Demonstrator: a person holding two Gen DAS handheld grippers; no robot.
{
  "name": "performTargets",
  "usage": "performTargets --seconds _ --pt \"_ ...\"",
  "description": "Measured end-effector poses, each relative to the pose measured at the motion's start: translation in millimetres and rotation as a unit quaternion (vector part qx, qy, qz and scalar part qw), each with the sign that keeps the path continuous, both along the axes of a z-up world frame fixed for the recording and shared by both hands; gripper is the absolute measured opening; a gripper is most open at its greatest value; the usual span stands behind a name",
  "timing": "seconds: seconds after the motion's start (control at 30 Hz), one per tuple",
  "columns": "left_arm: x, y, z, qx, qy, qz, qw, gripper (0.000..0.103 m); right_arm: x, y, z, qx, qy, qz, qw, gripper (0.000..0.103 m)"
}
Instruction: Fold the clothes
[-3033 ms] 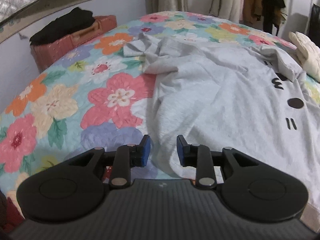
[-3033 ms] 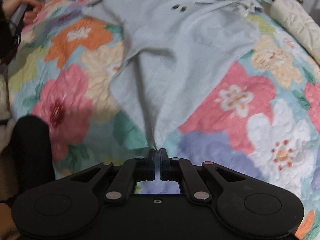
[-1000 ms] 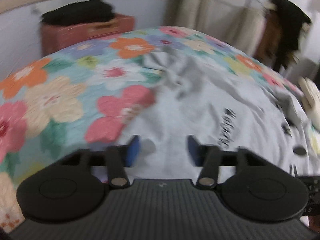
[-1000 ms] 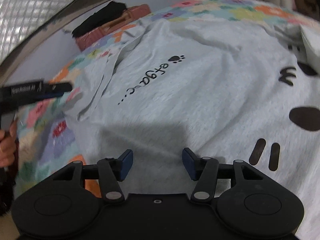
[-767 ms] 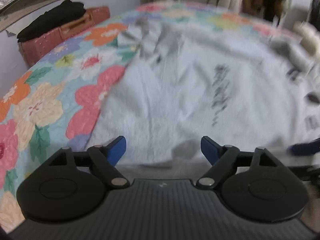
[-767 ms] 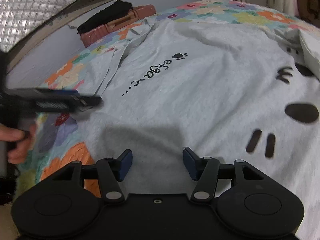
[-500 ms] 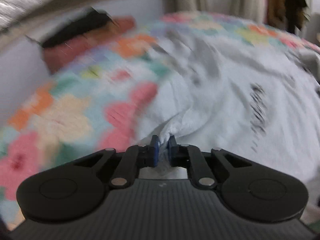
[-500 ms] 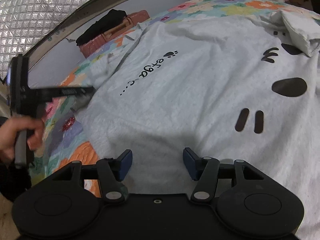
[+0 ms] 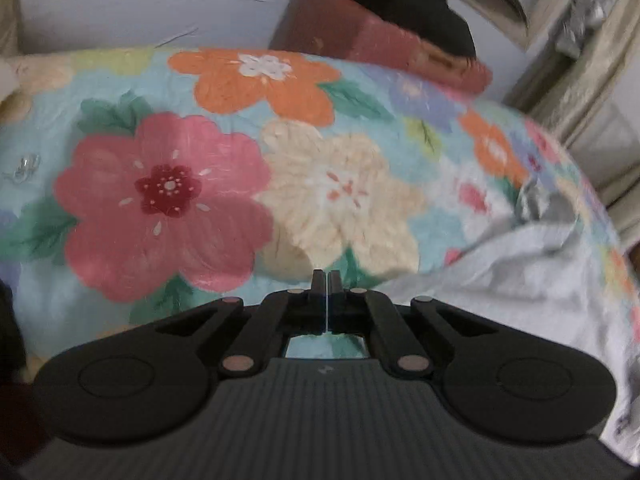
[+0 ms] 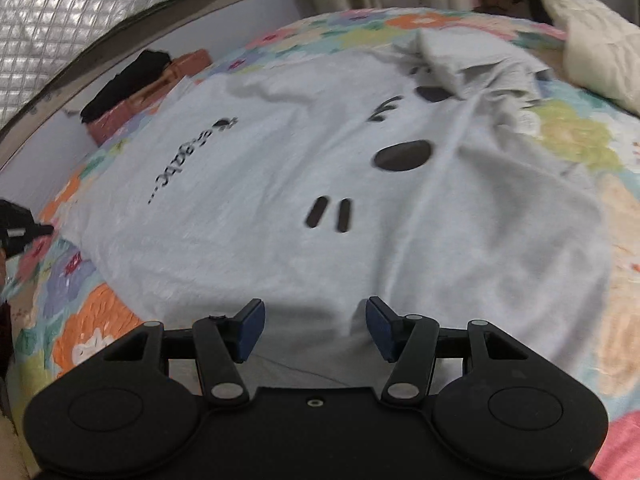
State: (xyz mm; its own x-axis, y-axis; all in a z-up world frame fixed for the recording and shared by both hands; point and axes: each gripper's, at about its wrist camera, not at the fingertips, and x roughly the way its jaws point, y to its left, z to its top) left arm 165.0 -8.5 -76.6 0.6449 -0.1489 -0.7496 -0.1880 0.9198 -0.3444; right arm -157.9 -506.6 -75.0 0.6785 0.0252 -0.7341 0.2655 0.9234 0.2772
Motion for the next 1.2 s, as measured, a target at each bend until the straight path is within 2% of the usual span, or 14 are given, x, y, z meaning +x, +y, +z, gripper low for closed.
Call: performTargets --seconds 0.03,0.1,0.13,0.23,0.5,0.67,0.73,0.77,0.8,0.83,0.9,0.93,1.07,1.2 --pt "0 -5 2 0.002 0.001 -0.010 1.0000 0.009 -3 -2 3 -0.015 0.003 -0.010 1.000 0.062" --pt "2 -12 1 -0.026 0.016 -0.031 0.9991 0.047 -11 -9 9 -0.057 0.010 -0.038 0.998 0.062" --pt "2 -16 -1 -0.043 0.022 -0.043 0.9979 0.052 -17 -15 14 -0.077 0.008 -0.068 0.995 0.062" --pt "4 -30 -9 -0.078 0.032 -0.080 0.9932 0.052 -40 -37 29 -0.092 -0.005 -0.157 0.983 0.062" --pt "-3 -67 -5 0.019 0.046 -0.109 0.9927 0.080 -76 -79 15 -0.008 -0.037 -0.230 0.973 0.062" --pt "4 -78 -15 0.026 0.045 -0.121 0.9913 0.099 -80 -89 -5 0.030 -0.038 -0.240 0.970 0.062" --pt "6 -88 -16 0.035 0.025 -0.139 0.9894 0.067 -76 -88 -9 0.056 -0.047 -0.224 0.972 0.062" --pt "7 -94 -15 0.044 0.015 -0.148 0.9879 0.026 -70 -85 -12 0.071 -0.045 -0.200 0.976 0.064" --pt "6 -96 -13 0.032 0.006 -0.154 0.9875 0.008 -64 -82 -16 0.086 -0.041 -0.175 0.980 0.063" --pt "5 -95 -13 -0.005 0.000 -0.157 0.9876 0.004 -57 -78 -20 0.086 -0.031 -0.154 0.984 0.060" --pt "0 -94 -10 -0.030 -0.018 -0.147 0.9885 0.004 -45 -67 -19 0.034 -0.014 -0.139 0.990 0.036" --pt "-9 -93 -2 -0.013 -0.040 -0.136 0.9898 0.003 -40 -64 -16 0.017 -0.008 -0.130 0.991 0.008" --pt "-49 -80 41 0.036 -0.132 -0.094 0.9862 0.003 -48 -63 15 -0.018 -0.055 -0.143 0.988 0.006" --pt "-88 -65 58 0.052 -0.130 -0.076 0.9872 0.003 -65 -56 43 -0.078 -0.060 -0.157 0.983 0.005"
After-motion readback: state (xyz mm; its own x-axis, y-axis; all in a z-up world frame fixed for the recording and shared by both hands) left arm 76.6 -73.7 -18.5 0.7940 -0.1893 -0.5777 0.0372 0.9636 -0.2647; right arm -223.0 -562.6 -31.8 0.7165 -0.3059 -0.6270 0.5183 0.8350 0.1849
